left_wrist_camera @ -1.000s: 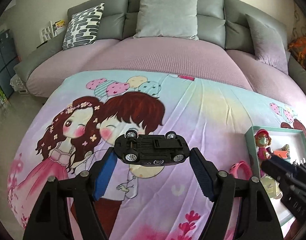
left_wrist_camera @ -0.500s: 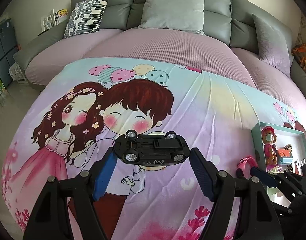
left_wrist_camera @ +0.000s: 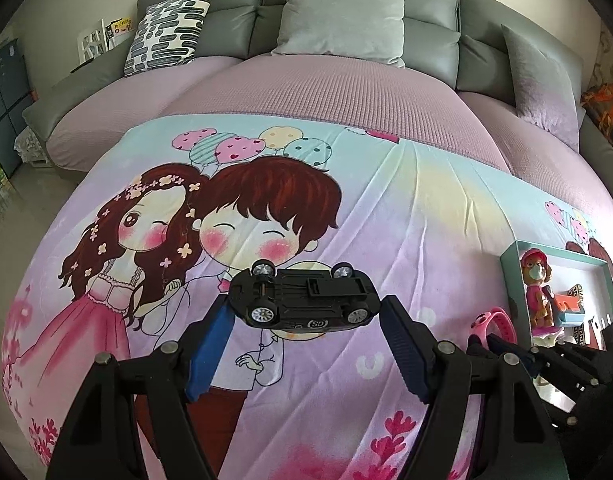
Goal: Organize rigid objects
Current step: 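Carry the toy car and pink band over the teal tray with both tools, then lower the car and band into the tray and open both tools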
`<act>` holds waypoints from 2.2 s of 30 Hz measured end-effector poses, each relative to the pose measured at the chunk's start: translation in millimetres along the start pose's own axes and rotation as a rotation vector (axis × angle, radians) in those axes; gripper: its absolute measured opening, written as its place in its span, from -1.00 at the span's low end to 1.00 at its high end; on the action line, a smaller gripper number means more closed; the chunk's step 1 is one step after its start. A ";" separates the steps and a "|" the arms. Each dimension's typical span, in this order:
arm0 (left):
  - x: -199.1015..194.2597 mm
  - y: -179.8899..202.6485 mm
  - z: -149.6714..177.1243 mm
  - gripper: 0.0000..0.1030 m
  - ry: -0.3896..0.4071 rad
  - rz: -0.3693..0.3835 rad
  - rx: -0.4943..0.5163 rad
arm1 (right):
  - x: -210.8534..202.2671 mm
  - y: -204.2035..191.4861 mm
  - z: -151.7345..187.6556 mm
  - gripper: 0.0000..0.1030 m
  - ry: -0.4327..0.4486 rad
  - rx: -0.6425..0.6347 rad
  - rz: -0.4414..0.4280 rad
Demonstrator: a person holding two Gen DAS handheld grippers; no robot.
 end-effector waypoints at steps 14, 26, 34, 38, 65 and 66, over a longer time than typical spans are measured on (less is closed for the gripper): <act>-31.6 99.5 -0.7 0.47 0.060 0.214 0.204 | -81.0 111.0 49.0 -0.75 0.100 0.282 0.136; -12.2 209.2 39.6 0.47 -0.050 0.361 0.400 | -77.8 176.5 106.8 -0.75 0.010 0.396 0.202; -2.7 216.3 57.2 0.47 -0.092 0.342 0.418 | -70.7 176.1 114.0 -0.74 0.009 0.398 0.197; -2.8 212.6 57.7 0.47 -0.092 0.330 0.408 | -69.6 174.6 115.0 -0.74 0.009 0.394 0.204; -33.2 147.3 51.2 0.87 0.080 0.160 0.221 | -75.7 160.1 114.6 0.47 0.090 0.425 0.200; -35.0 142.4 53.9 0.94 0.079 0.156 0.207 | -76.8 159.6 116.4 0.58 0.095 0.433 0.193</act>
Point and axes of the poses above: each gripper's, at about its wrist camera, not at the fingertips, and x roughly the way its jaws point, y to its right, z to its underside, the point moved 3 cm from there along x, roughly the way its jaws point, and after that the axes turned 15 degrees about z, right-handed, at the moved point
